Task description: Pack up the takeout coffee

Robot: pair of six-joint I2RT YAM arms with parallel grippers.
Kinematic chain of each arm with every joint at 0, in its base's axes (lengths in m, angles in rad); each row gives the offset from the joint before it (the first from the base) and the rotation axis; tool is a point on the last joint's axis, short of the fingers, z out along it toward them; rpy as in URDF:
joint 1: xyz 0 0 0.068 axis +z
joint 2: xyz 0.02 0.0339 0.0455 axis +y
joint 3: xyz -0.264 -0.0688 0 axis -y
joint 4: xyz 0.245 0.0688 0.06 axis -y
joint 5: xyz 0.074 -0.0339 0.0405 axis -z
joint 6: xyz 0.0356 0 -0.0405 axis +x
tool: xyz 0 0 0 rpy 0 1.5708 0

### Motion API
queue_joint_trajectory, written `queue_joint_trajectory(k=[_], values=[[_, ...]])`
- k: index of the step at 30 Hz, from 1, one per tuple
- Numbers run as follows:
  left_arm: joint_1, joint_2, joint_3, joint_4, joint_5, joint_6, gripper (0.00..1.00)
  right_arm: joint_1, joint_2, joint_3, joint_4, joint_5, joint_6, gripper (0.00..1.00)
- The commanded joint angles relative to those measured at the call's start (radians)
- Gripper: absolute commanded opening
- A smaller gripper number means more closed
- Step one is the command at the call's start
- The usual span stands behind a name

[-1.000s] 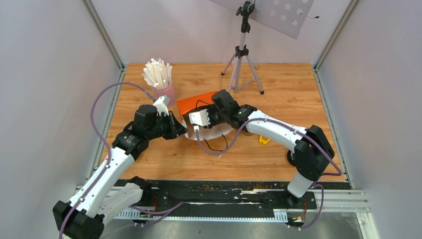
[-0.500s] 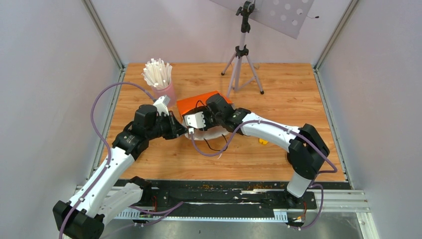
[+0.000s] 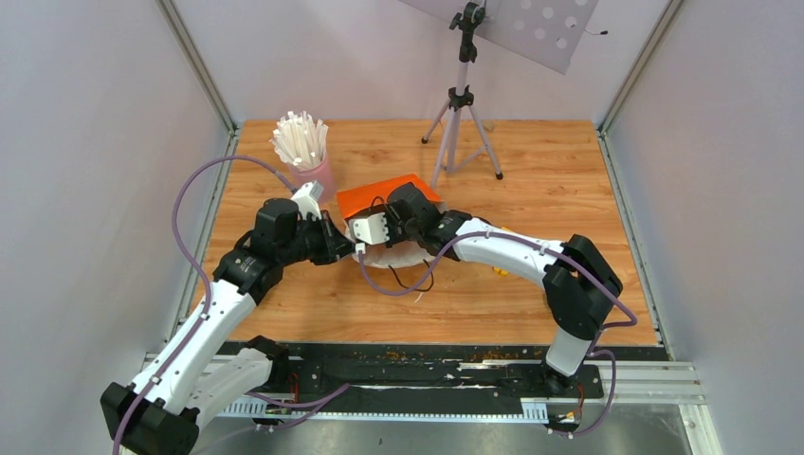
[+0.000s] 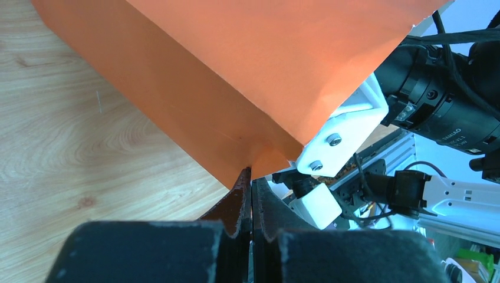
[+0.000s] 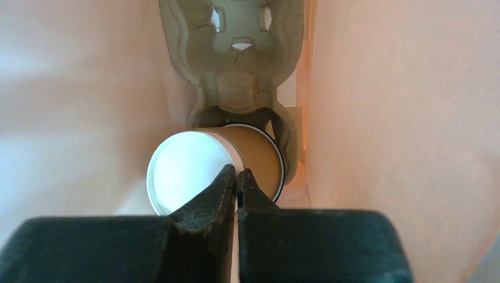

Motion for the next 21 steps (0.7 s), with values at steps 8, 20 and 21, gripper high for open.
queue_joint_trajectory(k=[8,20,21], values=[[0.0,-0.011,0.048,0.001,0.005,0.008,0.0,0.005,-0.122,0.022,-0.051,-0.072,0.102,0.0],[0.0,0.036,0.121,-0.05,-0.011,0.028,0.0,0.021,-0.343,0.1,-0.289,-0.364,0.29,0.0],[0.0,0.042,0.131,-0.058,-0.014,0.035,0.0,0.021,-0.363,0.107,-0.306,-0.378,0.307,0.0]])
